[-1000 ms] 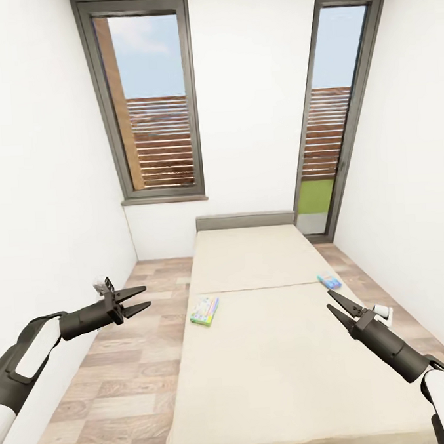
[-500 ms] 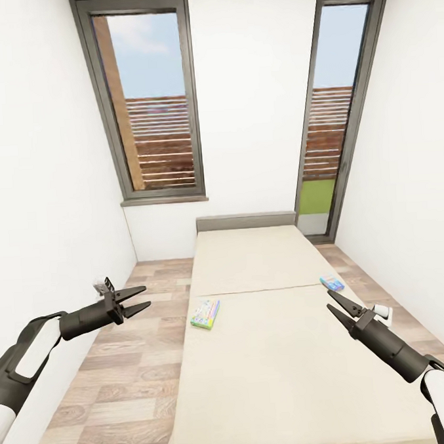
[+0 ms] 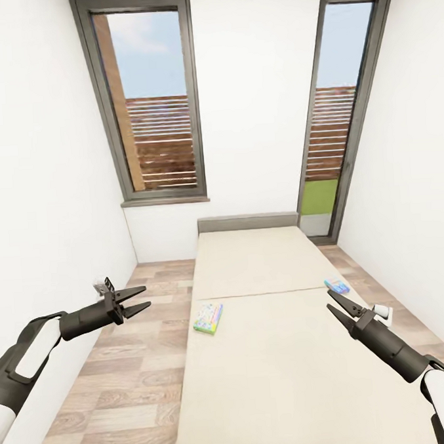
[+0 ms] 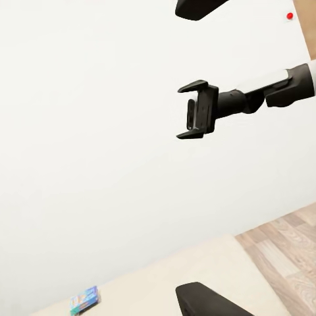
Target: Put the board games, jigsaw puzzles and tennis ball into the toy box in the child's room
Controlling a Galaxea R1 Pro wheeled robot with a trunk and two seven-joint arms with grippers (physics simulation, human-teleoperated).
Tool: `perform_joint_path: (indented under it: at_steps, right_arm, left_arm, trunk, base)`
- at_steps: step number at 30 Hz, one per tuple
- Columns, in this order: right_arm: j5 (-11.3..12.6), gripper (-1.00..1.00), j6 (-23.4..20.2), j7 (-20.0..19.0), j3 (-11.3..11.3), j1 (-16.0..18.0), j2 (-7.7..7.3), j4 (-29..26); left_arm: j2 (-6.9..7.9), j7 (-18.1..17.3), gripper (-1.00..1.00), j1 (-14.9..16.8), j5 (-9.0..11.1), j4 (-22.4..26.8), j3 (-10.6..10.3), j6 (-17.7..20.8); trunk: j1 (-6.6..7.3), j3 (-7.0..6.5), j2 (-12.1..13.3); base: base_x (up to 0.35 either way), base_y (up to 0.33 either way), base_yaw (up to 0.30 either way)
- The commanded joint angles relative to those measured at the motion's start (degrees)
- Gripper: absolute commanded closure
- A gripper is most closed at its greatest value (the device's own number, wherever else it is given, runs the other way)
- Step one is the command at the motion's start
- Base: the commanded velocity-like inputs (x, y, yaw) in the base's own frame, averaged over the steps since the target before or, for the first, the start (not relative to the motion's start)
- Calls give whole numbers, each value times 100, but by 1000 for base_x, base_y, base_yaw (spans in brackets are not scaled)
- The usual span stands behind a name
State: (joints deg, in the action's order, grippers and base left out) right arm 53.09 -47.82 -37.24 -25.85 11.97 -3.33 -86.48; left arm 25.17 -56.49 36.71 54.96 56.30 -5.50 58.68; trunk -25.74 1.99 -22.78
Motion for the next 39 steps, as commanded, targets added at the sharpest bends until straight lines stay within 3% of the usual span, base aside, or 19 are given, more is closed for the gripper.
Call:
perform_joint_path:
  at_steps: [1, 14, 39]
  right_arm:
    - [4, -100, -34, -11, -8, 7, 1, 0]
    - [3, -100, -34, -11, -7, 7, -1, 0]
    - [0, -100, -34, -11, -6, 7, -1, 0]
  left_arm:
    - [5, -16, -100, 6, 12, -4, -13, 21]
    - [5, -14, -100, 10, 12, -2, -13, 21]
    - [5, -13, -100, 8, 12, -5, -10, 20]
  trunk:
    - [-4, 14, -14]
    - [-4, 14, -14]
    - [-4, 14, -14]
  base:
    - [27, 14, -42]
    - [9, 4, -151]
    - [114, 14, -8]
